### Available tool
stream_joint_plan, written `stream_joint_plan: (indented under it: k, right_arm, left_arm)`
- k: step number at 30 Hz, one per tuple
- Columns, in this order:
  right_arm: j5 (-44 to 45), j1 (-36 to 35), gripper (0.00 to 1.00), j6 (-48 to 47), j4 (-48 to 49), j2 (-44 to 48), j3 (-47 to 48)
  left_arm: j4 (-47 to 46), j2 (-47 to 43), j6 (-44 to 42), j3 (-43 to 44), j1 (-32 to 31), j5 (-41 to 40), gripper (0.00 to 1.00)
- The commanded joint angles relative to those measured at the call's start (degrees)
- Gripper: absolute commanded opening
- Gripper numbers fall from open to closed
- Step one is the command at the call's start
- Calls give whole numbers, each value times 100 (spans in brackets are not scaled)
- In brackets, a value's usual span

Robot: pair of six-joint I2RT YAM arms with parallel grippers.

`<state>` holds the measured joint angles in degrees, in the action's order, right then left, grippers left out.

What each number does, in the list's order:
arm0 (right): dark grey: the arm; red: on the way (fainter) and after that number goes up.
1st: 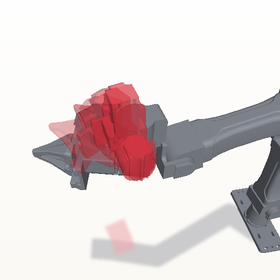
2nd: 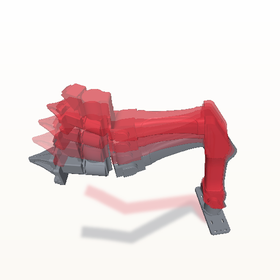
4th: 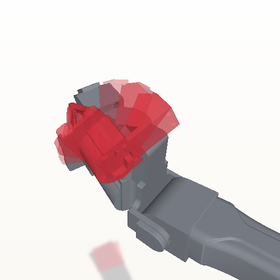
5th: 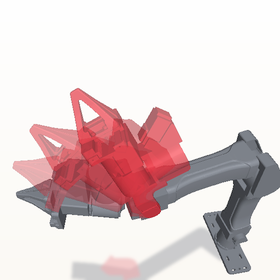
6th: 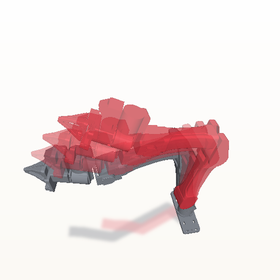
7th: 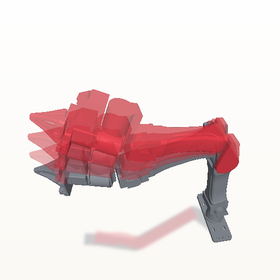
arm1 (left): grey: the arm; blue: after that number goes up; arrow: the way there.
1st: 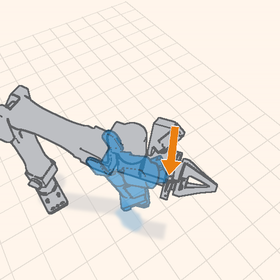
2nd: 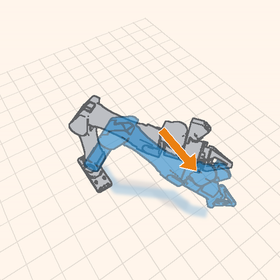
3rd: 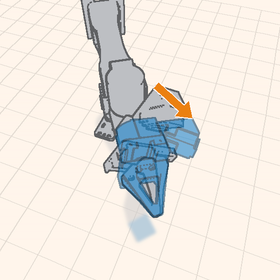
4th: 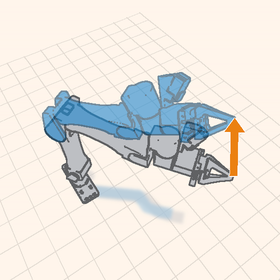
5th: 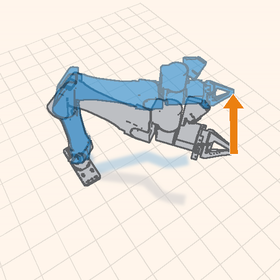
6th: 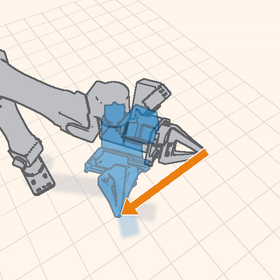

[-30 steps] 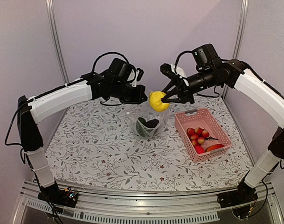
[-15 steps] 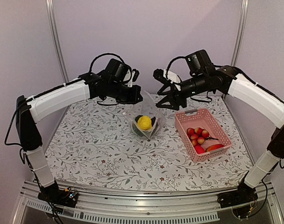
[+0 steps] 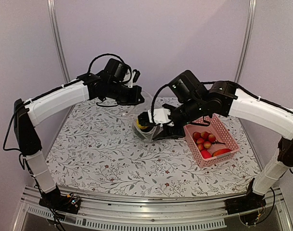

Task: Place the food in the zip-top bag and seal the zipper
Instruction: Place the fake fruit in the zipper food storage bag, then adjust the zipper food storage bag at the center of the board.

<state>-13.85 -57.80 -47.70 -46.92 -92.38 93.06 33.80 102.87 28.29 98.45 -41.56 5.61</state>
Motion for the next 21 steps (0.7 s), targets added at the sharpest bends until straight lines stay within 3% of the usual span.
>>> stream_joint_plan:
  k: [1,7,11,14,15,21]
  right_arm:
    - [937,-132,51,-205,8,-471,312]
    - [1274,-169,52,-276,36,-1140,622]
    - [1290,-191,33,-333,-136,-1543,959]
    - [1211,-245,4,-369,-291,-1640,1221]
    - [1171,-256,0,-390,-302,-1595,1276]
    - [1036,-254,0,-946,-154,-871,1364]
  left_arm:
    - [74,-130,-34,36,43,194,0]
    - [171,-177,-107,15,32,257,2]
    - [389,-169,-268,104,29,158,3]
    - [665,-187,-454,246,33,-39,3]
    - [855,-188,-544,349,34,-148,2]
    - [2121,-346,-1134,980,106,-1396,0]
